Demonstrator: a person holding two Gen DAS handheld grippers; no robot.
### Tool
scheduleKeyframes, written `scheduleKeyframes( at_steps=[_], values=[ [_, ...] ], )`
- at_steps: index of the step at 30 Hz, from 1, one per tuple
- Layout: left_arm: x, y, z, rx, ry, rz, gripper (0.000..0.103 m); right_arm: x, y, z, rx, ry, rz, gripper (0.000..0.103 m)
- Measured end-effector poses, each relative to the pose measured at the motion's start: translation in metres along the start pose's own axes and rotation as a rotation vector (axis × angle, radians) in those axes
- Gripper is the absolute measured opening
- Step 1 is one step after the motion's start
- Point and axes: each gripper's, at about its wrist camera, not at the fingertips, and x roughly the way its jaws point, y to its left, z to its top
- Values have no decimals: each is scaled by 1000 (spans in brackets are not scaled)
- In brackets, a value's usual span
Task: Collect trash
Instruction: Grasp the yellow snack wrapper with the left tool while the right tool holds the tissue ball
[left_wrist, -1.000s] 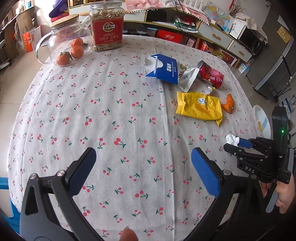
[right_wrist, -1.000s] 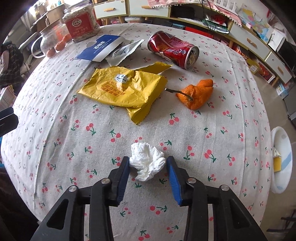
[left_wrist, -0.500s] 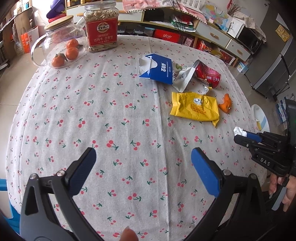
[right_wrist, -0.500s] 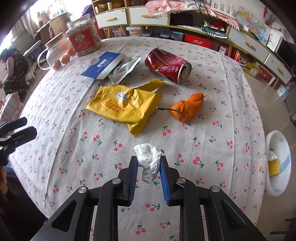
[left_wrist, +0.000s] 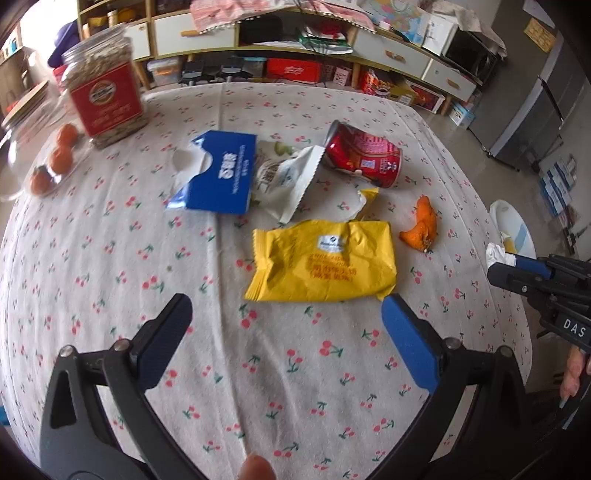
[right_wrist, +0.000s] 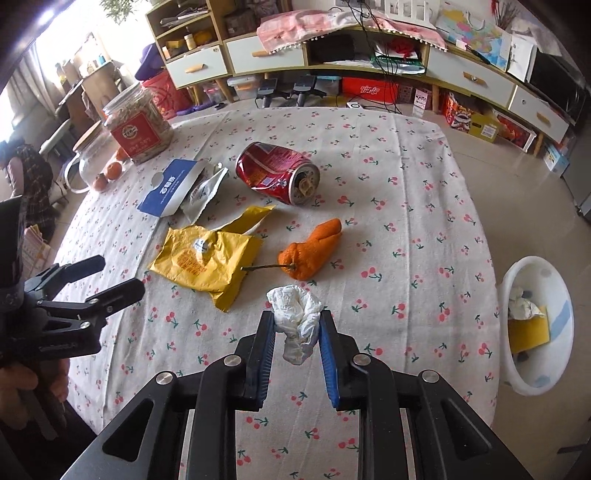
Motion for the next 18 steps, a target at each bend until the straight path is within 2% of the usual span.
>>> scheduleKeyframes(
  at_steps=[2,5,9,12,15,18],
  values=[
    [4,-12,12,87,-15,-22,102,-2,-8,1,20,-3,5,24],
    [6,-30,25,271,-34,-58,102,-5,-21,4,53,-8,22,24],
    [15,-41,32,451,35,-115,102,-13,-33,5,77,-21,35,24],
    [22,-47,27,582,80,-89,102,-18,-43,6,93,-29,38,24],
    [32,-49,25,659,109,-62,102,-20,-53,4,109,-30,34,24],
    [43,-48,29,677,128,-49,102,-19,-61,2,125,-24,28,24]
  ],
)
